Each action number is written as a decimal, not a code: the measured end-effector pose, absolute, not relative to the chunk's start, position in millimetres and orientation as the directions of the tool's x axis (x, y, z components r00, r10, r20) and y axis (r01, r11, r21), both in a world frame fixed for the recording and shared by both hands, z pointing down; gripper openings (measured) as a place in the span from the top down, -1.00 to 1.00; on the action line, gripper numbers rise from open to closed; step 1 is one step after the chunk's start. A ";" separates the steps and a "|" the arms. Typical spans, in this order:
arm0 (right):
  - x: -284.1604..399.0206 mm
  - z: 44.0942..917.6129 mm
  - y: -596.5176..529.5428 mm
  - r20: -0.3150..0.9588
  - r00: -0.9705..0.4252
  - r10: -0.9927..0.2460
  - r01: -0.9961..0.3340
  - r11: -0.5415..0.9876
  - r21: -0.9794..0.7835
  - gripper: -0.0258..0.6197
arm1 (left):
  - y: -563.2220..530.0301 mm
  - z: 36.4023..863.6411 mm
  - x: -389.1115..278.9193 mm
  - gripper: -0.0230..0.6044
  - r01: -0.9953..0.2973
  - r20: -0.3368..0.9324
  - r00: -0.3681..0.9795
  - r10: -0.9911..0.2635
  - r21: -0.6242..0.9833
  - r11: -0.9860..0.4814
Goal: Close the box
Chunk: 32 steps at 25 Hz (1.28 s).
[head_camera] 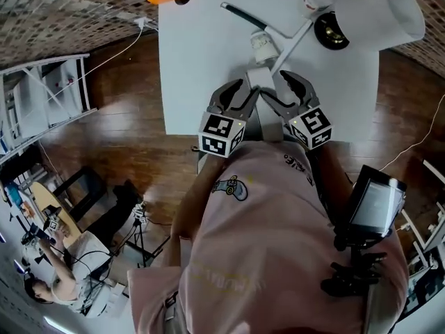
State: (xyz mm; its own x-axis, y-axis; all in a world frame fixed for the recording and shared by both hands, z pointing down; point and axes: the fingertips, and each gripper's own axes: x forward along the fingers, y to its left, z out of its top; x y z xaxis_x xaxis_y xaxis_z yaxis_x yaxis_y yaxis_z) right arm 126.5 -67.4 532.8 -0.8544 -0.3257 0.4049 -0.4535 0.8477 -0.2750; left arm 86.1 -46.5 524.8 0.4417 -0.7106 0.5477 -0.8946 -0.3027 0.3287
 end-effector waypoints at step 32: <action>114.5 518.8 -56.0 0.416 -0.793 -0.446 -0.511 0.858 -0.054 -0.13 | 15.2 576.9 13.3 0.68 -0.848 0.617 0.387 -0.685 0.530 -0.001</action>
